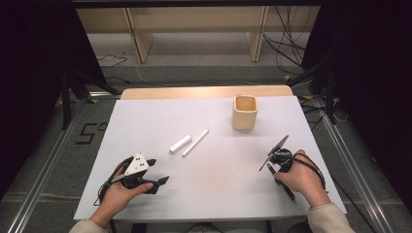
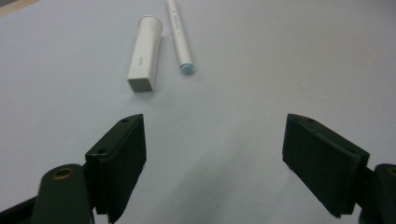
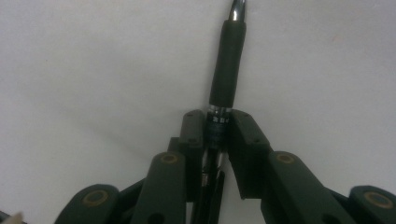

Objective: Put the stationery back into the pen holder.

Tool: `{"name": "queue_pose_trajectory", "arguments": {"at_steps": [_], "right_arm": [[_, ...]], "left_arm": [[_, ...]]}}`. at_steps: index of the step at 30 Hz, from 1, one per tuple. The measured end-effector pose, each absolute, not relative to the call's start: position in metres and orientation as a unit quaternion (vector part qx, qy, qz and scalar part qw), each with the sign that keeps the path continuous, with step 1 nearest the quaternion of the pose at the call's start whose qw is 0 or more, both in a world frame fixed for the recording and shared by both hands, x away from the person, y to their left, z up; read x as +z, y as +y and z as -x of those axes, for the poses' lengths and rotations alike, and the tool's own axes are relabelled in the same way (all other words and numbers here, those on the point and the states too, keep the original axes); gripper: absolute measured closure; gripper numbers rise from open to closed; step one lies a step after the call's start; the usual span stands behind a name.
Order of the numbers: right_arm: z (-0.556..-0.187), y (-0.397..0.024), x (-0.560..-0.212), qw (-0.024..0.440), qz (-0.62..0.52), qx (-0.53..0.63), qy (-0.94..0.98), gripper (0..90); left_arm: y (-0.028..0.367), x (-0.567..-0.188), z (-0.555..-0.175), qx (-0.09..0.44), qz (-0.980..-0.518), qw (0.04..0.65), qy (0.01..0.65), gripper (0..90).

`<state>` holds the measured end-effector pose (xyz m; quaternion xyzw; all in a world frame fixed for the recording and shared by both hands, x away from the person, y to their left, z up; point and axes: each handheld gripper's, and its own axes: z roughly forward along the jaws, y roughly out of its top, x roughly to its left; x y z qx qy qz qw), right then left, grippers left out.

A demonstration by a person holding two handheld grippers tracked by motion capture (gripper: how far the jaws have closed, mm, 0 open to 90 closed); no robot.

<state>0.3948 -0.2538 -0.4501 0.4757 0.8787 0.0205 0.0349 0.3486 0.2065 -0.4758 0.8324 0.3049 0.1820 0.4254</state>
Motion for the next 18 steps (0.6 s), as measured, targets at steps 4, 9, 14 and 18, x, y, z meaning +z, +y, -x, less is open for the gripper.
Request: {"name": "queue_pose_trajectory", "arguments": {"at_steps": [4,9,14,18], "right_arm": [[-0.3953,-0.2536,-0.4505,0.033,-0.480,0.020,0.877,77.6],[-0.3957,-0.2528,-0.4508,0.032,-0.482,0.019,0.875,79.0],[-0.3958,-0.2525,-0.4508,0.031,-0.485,0.019,0.874,79.6],[-0.3956,-0.2530,-0.4505,0.031,-0.485,0.020,0.874,79.8]], "left_arm": [[0.2063,-0.4758,-0.3485,0.182,-0.832,0.426,0.305,21.7],[0.2063,-0.4759,-0.3487,0.183,-0.832,0.426,0.304,21.7],[0.2062,-0.4759,-0.3485,0.182,-0.832,0.426,0.305,21.7],[0.2067,-0.4758,-0.3487,0.183,-0.833,0.425,0.304,21.7]]}}
